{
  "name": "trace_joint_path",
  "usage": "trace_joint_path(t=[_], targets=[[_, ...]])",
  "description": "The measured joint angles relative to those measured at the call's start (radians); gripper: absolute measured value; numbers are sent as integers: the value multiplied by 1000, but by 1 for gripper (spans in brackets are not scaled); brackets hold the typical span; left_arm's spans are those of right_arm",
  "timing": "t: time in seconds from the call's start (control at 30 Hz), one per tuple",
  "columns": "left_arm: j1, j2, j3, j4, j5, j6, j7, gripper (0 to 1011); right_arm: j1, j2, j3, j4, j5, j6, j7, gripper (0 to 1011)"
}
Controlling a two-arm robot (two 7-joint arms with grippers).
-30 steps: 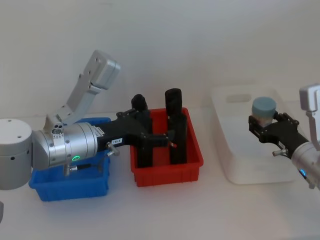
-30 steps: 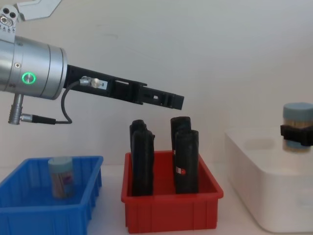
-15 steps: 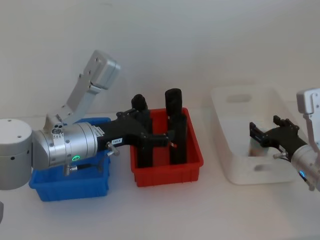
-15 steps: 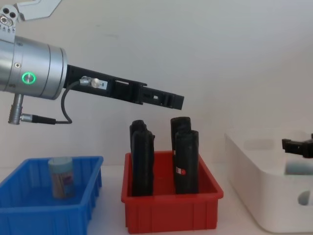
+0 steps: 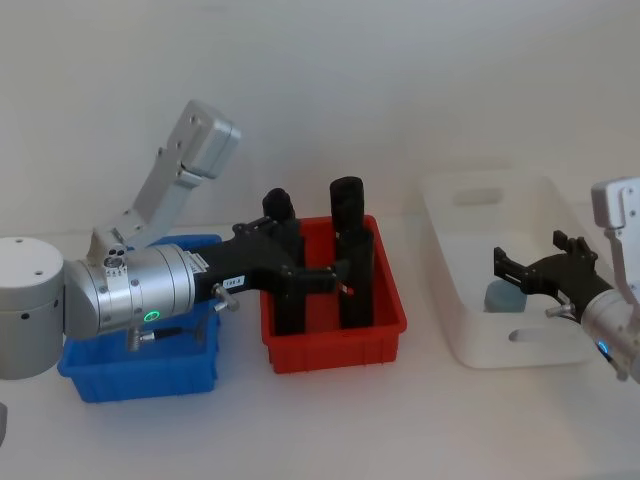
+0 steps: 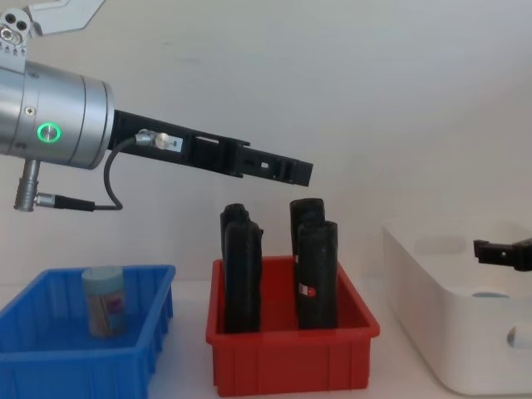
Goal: Pick the cotton swabs from the blue box and place them into the white box.
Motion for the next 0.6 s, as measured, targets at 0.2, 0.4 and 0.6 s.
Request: trace_joint_path(t=[0.2,0.4,0.6], targets=[[0,0,0,0,0,0,0,1004,-7,2,3,-18,-4,-31,-10,1001],[0,0,0,0,0,0,0,1004,-23,7,5,-57,-10,-59,-22,1001],[0,0,0,0,0,0,0,1004,-40,13,8,-98,-16,-79,-33,1001]])
